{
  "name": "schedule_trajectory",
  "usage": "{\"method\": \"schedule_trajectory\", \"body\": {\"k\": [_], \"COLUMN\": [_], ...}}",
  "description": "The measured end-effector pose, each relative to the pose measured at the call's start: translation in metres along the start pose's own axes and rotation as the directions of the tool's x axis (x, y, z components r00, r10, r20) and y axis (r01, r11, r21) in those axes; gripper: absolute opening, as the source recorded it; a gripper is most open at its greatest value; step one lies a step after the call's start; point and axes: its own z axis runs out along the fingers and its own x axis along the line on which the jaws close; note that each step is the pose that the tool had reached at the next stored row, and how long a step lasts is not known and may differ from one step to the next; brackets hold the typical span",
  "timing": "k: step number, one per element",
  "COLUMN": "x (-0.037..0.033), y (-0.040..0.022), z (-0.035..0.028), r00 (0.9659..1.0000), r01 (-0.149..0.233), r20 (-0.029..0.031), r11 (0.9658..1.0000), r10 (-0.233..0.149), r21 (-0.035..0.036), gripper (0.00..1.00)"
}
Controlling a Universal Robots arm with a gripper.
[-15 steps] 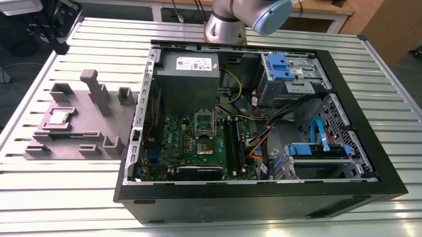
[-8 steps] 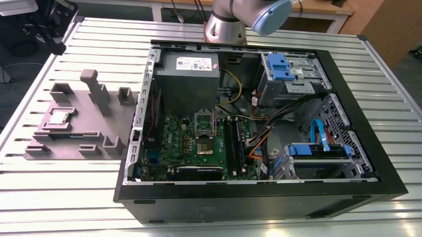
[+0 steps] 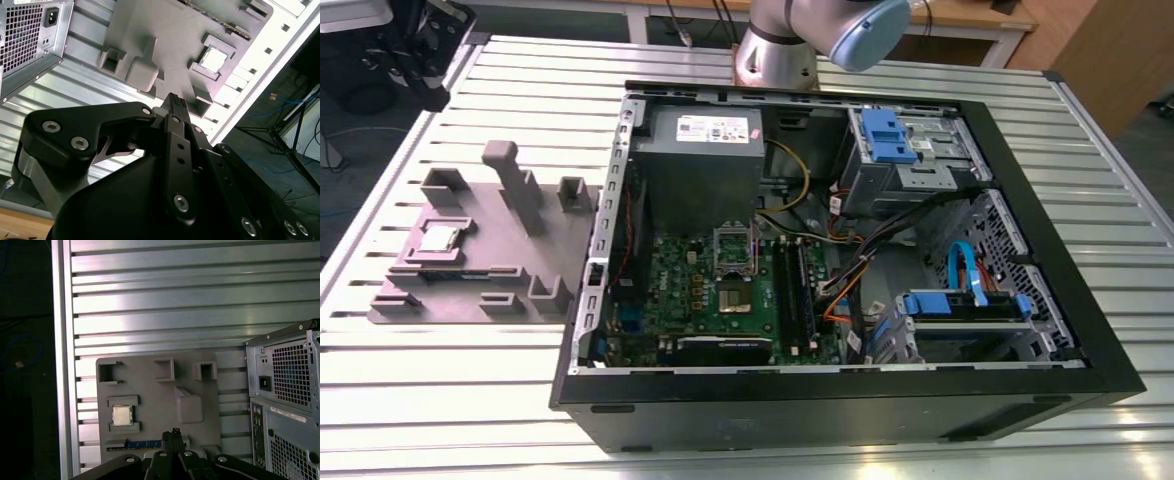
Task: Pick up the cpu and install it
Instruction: 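Reach for the cpu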
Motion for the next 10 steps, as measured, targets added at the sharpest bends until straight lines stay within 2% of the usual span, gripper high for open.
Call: {"method": "schedule_trajectory", "body": {"k": [5,10], "x": [0.0002,0.0041], "y": [0.0000,-0.0003], "z": [0.0000,0.0001], "r00": [1.0000,1.0000], "r01": [0.000,0.000], "r20": [0.0000,-0.0001], "r11": [1.0000,1.0000], "r10": [0.000,0.000], "r21": [0.0000,0.0001], "gripper": [0.11,0.11]}}
